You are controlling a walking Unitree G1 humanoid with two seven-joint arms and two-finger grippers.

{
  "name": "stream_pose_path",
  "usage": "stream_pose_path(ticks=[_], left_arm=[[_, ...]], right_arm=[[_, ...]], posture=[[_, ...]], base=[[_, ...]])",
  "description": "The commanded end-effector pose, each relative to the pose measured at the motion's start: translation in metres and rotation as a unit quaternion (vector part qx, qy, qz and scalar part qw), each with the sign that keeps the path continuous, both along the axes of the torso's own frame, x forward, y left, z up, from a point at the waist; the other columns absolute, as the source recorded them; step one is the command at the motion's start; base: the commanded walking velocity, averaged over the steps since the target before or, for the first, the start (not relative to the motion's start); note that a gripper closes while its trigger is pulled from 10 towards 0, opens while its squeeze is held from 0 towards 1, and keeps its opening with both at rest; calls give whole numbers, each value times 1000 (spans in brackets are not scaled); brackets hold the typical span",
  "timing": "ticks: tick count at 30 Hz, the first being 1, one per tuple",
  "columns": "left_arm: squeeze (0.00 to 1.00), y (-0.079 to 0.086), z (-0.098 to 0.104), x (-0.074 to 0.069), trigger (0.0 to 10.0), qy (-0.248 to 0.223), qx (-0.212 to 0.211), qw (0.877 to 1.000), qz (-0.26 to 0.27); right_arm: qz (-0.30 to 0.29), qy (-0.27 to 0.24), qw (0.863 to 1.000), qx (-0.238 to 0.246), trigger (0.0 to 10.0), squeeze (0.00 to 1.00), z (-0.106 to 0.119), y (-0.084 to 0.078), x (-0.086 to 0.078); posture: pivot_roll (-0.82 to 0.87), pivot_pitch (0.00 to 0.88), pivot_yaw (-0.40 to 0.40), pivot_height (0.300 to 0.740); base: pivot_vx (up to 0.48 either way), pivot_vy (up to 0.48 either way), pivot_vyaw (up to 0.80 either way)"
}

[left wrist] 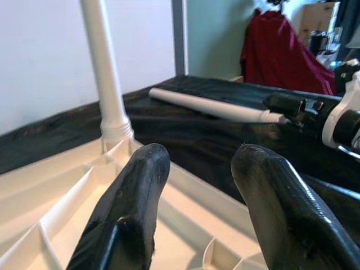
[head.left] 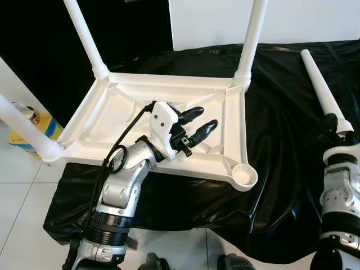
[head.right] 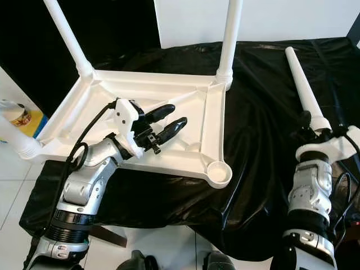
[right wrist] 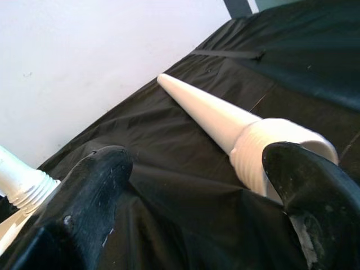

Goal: Building children table

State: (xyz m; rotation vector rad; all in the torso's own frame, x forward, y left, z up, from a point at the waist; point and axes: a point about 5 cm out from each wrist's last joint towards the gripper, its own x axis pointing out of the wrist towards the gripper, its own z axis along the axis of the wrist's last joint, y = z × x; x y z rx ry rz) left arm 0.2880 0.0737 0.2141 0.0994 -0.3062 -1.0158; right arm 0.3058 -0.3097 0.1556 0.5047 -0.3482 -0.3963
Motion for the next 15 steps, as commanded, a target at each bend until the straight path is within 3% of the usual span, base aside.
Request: stream_pose_path(ticks=[1, 15], left_arm=[[0, 4, 1, 1, 10000, 4, -11, 999, 33], [0, 12, 1, -4, 10000, 17, -6, 999, 46]], right_arm=[[3, 9, 1000, 14, 10000, 0, -7, 0, -1], [-15, -2, 999, 51, 10000, 0, -14, -8, -8]], posture=[[-120, 196, 51, 740], [-110, 219, 60, 740]], base=[[0, 0, 0], [0, 0, 0]])
